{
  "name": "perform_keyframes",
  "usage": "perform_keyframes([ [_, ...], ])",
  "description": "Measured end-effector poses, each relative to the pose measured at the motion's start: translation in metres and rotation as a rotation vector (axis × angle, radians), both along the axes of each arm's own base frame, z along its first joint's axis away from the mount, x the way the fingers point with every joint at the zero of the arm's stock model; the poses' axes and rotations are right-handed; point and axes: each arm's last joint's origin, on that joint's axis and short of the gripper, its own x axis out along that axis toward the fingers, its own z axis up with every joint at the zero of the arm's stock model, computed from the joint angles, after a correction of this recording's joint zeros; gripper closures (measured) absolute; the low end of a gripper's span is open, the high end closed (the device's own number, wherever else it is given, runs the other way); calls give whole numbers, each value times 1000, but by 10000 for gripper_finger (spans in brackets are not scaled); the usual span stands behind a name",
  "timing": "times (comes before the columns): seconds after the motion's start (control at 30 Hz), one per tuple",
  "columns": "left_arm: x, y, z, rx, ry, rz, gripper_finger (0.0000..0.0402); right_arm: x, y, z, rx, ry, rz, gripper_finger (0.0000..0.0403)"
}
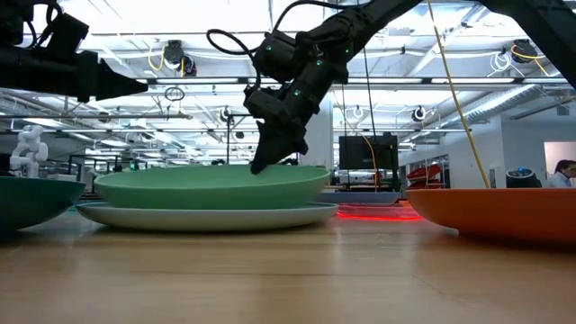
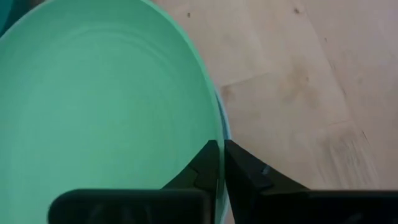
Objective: Stack plastic plates
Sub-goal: Stack the green plate on top of the light blue plate, then stack the dark green plate on top of the green plate
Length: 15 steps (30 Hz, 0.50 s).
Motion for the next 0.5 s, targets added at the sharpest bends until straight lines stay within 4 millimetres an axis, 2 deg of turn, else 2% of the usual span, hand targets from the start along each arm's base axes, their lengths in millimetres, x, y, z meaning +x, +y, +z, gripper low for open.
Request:
perform_keyframes([
  [0.4, 0, 0, 0, -32, -29, -4, 289, 0, 0, 0, 15, 1, -21, 281],
  [0.5, -1, 0, 6, -77, -76, -11, 289, -4, 2, 9, 15, 8, -13, 266],
])
